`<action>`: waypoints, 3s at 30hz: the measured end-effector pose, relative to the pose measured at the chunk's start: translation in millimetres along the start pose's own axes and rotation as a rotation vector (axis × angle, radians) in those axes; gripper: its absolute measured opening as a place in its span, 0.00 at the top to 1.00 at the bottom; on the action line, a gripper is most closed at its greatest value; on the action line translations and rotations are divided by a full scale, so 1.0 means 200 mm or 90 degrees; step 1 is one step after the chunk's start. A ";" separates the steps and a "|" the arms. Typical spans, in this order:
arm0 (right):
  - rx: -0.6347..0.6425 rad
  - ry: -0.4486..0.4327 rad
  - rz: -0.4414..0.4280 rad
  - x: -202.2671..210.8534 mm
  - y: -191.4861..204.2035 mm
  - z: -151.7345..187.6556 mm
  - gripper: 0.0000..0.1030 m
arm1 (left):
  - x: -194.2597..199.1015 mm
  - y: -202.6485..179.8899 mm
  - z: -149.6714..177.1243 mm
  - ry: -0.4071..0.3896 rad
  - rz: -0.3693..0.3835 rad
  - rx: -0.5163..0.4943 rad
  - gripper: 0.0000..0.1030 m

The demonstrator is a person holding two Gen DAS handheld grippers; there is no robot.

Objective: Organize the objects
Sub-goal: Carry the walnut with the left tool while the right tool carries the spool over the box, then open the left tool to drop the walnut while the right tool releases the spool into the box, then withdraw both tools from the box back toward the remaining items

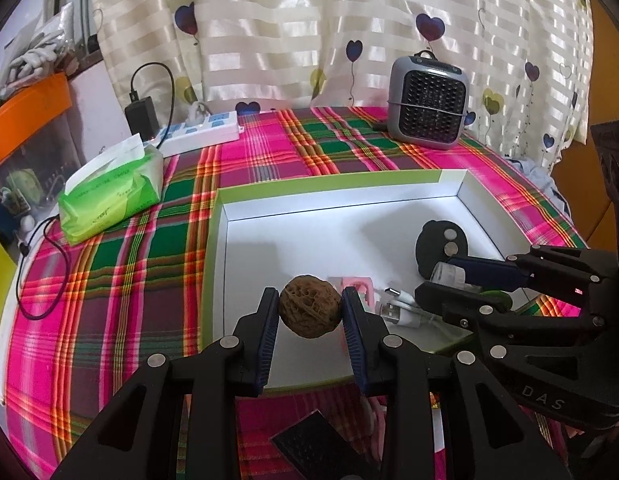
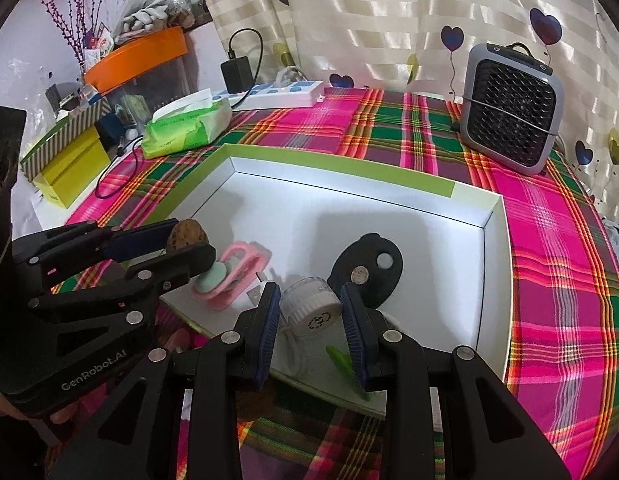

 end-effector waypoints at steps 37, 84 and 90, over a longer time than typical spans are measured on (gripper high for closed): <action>0.031 -0.046 0.021 0.12 0.06 -0.04 0.61 | 0.13 0.00 -0.02 -0.019 0.000 0.043 0.70; 0.044 -0.148 0.130 0.80 0.25 0.05 0.59 | 0.82 -0.18 0.07 -0.157 0.010 0.022 0.72; 0.045 -0.159 0.137 0.87 0.27 0.06 0.59 | 0.89 -0.21 0.08 -0.170 0.015 0.018 0.73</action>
Point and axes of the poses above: each gripper's, at about its wrist camera, not at the fingertips, and x roughly against the way its jaws point, y to its left, z to its underside, the point moved 10 cm from there along -x, roughly the way its jaws point, and after that the axes turned 10 degrees about x, right-handed, at the moved point
